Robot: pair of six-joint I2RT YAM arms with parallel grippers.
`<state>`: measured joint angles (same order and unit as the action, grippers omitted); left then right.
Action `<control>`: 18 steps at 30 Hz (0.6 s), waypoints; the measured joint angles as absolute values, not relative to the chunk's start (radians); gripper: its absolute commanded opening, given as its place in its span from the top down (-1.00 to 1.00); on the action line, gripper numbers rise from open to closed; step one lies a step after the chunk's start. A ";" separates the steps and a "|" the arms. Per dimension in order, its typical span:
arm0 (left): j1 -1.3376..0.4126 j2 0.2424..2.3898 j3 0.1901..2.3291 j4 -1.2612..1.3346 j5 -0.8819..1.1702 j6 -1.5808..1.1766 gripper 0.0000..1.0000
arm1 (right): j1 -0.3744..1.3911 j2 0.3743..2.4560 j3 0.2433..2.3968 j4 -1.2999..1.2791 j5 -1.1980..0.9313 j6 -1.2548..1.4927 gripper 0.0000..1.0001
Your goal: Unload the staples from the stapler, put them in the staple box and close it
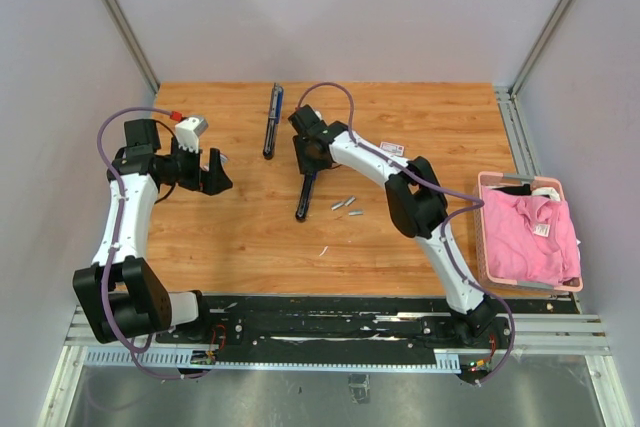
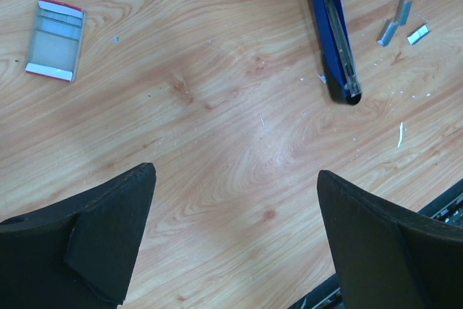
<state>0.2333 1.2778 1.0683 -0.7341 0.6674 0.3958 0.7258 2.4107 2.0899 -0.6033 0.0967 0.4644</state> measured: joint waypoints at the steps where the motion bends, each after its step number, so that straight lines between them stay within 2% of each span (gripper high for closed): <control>1: 0.233 1.278 1.068 -0.735 0.667 0.396 -0.96 | 0.721 2.411 2.090 -0.601 0.097 0.462 0.31; 4: 0.233 1.278 1.068 -0.735 0.667 0.397 -0.96 | 0.703 2.411 2.090 -0.595 0.097 0.447 0.38; 18: 0.233 1.278 1.068 -0.734 0.667 0.397 -0.96 | 0.640 2.465 2.171 -0.580 0.147 0.371 0.41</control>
<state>0.2333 1.2778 1.0683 -0.7341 0.6674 0.3965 0.6403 2.4649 2.1712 -0.5800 0.1467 0.3714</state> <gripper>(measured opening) 0.980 0.303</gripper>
